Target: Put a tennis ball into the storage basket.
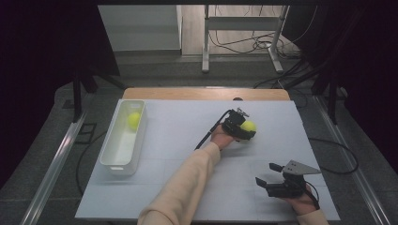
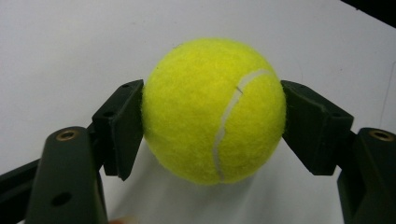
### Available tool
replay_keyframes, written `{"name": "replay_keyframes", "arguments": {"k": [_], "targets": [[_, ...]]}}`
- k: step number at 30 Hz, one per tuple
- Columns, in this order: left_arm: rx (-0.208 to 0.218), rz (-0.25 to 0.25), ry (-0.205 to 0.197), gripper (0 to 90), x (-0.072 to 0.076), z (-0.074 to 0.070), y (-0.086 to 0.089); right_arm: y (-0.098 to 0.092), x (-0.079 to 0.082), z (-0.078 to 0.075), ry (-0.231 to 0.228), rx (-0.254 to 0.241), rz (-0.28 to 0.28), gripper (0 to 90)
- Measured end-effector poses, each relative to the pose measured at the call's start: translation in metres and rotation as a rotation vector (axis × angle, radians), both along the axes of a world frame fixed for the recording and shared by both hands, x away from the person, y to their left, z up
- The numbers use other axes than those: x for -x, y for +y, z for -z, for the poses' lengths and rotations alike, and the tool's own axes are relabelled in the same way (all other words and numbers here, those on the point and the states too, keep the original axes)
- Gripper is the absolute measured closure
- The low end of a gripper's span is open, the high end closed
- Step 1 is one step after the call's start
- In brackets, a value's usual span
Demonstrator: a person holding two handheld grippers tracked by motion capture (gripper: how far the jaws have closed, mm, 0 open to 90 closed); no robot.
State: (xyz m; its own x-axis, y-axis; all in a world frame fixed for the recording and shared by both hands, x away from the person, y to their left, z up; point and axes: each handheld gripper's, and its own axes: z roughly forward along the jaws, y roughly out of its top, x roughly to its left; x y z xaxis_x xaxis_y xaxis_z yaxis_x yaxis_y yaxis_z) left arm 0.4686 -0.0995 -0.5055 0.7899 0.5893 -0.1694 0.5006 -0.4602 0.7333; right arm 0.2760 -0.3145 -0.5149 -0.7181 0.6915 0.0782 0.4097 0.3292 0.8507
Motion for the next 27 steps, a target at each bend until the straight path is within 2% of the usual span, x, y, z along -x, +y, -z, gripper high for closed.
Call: {"name": "replay_keyframes", "arguments": {"k": [19, 27], "targets": [[0.041, 0.001, -0.024, 27.4, 0.014, -0.022, 0.011, 0.000, 0.000, 0.000, -0.002, 0.002, 0.003, 16.4], [0.048, -0.004, -0.030, 27.3, 0.020, -0.029, 0.022, 0.000, 0.000, 0.000, -0.006, 0.003, 0.006, 16.5]]}}
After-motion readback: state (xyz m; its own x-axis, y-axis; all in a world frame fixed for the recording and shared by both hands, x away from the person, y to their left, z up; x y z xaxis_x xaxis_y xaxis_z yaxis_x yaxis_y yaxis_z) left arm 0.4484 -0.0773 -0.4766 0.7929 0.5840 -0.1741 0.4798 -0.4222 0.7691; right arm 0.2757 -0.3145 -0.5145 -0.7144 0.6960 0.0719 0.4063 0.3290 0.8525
